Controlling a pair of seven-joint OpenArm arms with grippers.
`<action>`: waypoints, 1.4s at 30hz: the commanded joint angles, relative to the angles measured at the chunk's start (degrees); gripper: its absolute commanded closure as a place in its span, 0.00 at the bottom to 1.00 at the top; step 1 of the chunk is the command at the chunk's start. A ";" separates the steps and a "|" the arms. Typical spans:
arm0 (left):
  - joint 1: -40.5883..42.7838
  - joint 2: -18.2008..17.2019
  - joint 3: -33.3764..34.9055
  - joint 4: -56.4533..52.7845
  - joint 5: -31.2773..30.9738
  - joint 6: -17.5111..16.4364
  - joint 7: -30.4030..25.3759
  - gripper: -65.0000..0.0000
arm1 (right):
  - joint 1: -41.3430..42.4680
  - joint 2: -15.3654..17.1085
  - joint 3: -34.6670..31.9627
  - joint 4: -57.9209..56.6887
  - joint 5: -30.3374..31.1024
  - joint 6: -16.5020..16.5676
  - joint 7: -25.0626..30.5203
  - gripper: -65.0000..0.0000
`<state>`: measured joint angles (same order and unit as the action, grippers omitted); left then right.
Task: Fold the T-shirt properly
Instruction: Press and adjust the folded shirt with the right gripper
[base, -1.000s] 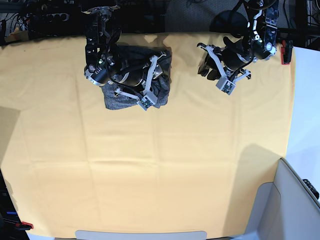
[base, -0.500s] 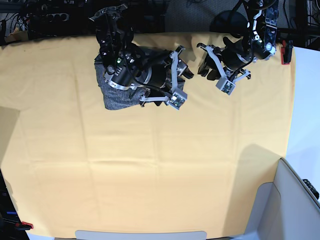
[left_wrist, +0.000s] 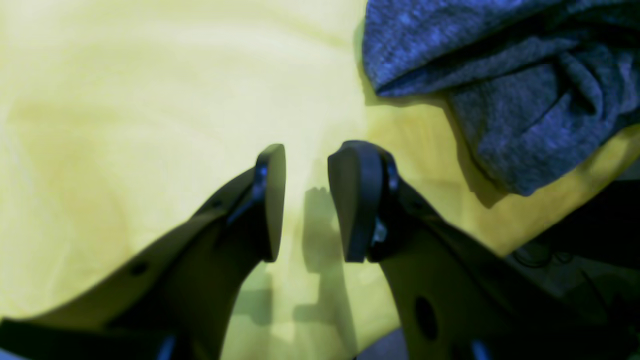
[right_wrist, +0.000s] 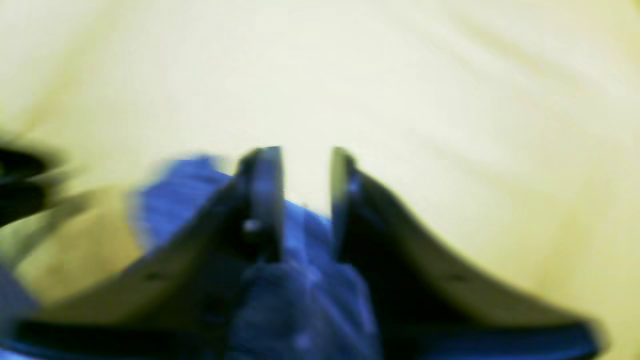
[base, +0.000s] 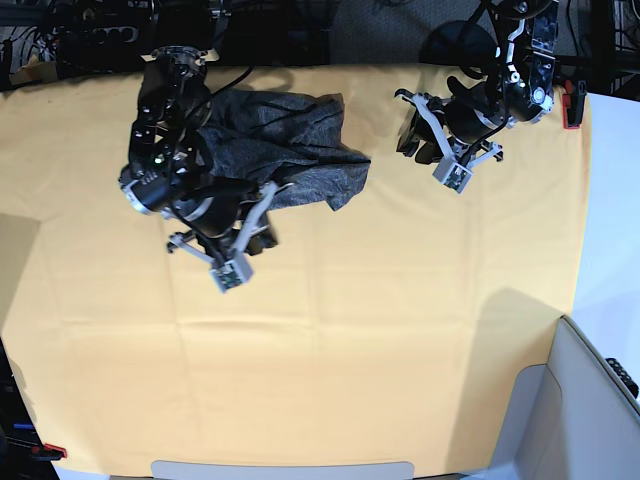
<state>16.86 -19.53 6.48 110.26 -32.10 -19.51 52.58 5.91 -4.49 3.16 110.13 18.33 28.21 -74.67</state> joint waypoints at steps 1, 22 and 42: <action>-0.03 -0.56 -0.28 1.00 -0.39 -0.14 -0.84 0.71 | 0.90 0.40 0.93 1.04 1.76 -1.17 1.31 1.00; -0.47 -0.47 -0.11 0.73 -0.30 -0.14 -0.84 0.71 | -7.27 13.24 -12.35 2.62 2.11 -18.93 3.42 0.99; -2.58 -0.47 0.07 -3.66 -0.30 -0.05 -0.84 0.71 | -2.26 19.74 -29.84 6.40 21.98 -6.18 3.77 0.99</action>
<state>14.74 -19.59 6.63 105.71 -31.66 -19.44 52.64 2.57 14.90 -27.18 115.66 40.36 22.13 -71.96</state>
